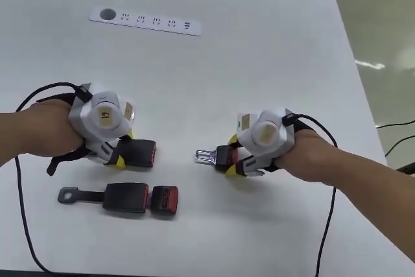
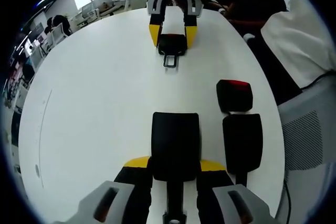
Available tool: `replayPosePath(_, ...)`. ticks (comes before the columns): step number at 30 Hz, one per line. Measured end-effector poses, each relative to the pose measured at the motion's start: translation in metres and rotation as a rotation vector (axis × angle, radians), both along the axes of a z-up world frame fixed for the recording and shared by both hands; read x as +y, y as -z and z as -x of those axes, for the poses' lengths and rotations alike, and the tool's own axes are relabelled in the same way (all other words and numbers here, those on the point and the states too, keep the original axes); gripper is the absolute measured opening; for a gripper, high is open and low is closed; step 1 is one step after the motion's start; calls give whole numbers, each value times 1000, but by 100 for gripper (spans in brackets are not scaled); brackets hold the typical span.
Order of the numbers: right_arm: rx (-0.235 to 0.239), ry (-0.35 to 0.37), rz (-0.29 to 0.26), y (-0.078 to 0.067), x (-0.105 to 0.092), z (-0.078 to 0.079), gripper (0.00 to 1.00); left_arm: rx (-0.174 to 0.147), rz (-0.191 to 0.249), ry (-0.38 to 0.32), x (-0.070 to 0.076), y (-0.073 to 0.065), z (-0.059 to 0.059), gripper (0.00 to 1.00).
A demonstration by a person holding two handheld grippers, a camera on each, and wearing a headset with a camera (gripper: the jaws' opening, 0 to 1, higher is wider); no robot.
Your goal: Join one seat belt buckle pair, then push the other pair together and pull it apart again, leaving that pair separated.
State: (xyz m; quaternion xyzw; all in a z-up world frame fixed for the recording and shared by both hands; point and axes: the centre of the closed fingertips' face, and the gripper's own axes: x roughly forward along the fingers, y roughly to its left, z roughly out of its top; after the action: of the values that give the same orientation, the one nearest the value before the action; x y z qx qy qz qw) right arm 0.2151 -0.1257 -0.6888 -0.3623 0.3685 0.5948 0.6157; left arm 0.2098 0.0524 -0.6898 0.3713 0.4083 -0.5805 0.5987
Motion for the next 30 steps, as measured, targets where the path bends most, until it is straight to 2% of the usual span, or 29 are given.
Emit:
replayPosePath(12,8,-22,-24,2,42,11,32,1,2,-15,1,2,-1,32)
replayPosePath(20,5,-11,-45,3,62,5,32,2,-7,-14,-2,-4,3,32)
replayPosePath(30,5,-13,-47,3,83,10,32,3,-9,-25,0,-1,1,32)
